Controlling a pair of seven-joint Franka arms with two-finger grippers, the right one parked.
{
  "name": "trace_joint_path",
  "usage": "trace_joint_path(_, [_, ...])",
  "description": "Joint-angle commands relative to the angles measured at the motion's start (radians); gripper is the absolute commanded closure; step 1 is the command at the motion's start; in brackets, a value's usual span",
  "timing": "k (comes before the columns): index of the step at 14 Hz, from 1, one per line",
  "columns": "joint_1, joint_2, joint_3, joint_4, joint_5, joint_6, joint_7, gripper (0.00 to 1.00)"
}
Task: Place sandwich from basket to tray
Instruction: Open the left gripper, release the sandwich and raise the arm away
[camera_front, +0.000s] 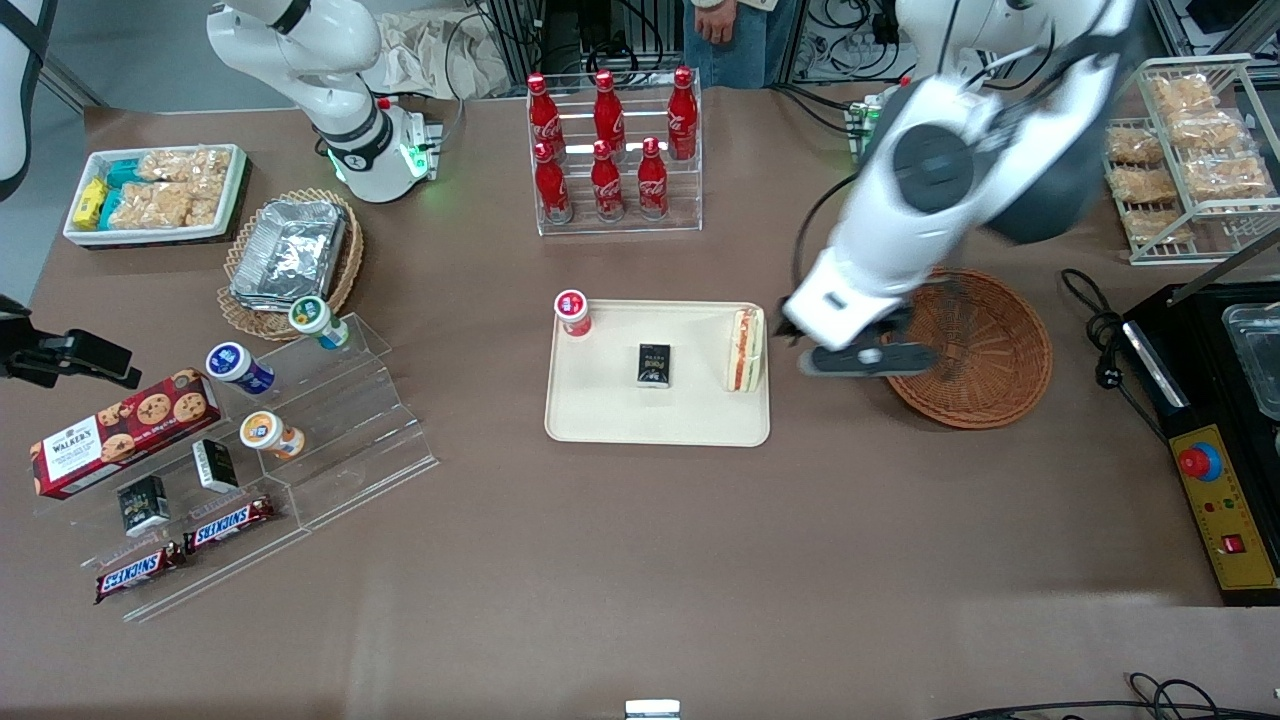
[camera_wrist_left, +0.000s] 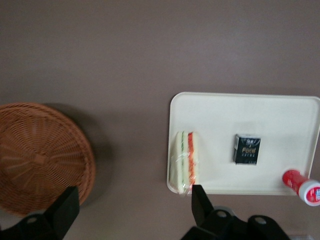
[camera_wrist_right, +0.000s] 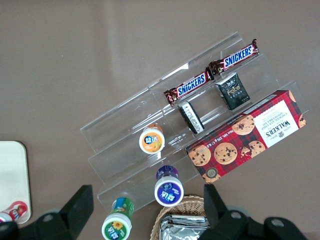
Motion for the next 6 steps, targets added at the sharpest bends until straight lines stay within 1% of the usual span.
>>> trace_joint_path(1, [0.083, -0.031, -0.008, 0.13, -0.024, -0.189, 0.092, 0.0])
trace_joint_path(3, [0.153, -0.09, -0.006, 0.132, -0.027, -0.251, 0.173, 0.0])
trace_joint_path(6, [0.167, -0.114, 0.011, 0.138, -0.015, -0.289, 0.186, 0.0])
